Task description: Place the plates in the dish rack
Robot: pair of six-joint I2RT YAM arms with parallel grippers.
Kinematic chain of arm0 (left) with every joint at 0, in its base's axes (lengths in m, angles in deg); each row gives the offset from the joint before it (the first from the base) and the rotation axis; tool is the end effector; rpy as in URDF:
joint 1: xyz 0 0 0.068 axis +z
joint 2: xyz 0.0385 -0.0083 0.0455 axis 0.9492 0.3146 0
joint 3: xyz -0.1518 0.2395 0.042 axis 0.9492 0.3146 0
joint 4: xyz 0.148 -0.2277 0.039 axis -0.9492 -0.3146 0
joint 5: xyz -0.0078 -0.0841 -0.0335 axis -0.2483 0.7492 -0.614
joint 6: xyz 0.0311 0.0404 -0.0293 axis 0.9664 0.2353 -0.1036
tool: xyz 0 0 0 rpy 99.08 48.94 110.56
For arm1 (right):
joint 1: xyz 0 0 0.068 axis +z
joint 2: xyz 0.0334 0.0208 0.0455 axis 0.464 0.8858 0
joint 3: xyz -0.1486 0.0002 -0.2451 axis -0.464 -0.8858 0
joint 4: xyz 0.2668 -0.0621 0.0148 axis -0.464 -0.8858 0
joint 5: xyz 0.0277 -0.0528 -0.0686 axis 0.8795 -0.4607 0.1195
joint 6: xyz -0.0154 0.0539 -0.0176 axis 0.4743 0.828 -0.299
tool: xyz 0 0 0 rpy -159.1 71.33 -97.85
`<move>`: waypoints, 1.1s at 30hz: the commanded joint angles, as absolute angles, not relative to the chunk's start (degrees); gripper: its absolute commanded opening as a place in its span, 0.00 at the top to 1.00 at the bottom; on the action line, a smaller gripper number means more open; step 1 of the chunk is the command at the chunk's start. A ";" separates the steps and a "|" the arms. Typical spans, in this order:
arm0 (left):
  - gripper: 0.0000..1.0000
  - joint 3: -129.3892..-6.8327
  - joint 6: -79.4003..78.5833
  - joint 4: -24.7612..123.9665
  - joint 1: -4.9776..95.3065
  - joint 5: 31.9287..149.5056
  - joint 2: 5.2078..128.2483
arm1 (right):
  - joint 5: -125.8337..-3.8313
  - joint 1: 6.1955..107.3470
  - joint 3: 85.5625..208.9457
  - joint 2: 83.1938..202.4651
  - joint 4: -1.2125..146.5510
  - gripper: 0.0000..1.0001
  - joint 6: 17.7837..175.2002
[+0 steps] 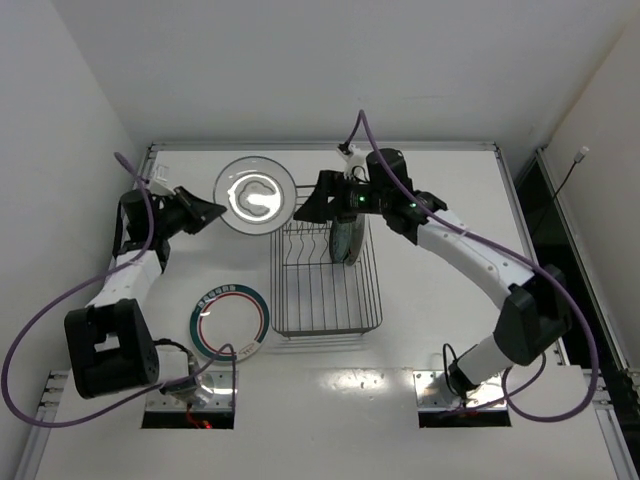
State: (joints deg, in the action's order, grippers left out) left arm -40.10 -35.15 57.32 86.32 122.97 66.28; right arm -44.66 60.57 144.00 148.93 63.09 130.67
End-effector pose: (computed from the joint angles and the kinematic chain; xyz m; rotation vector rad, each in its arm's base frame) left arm 0.2972 0.0493 0.2632 -0.5560 1.9074 -1.0451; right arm 0.3022 0.2194 0.3362 -0.1898 2.1971 1.2656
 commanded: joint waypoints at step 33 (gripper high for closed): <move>1.00 -32.77 -49.64 91.17 79.93 139.93 61.01 | -40.83 53.92 145.88 157.98 71.50 0.15 132.92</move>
State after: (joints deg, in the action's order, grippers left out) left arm -32.89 -43.68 78.46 79.63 134.18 61.93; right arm -39.44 54.50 145.27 156.07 70.22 134.01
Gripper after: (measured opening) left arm 0.069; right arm 0.858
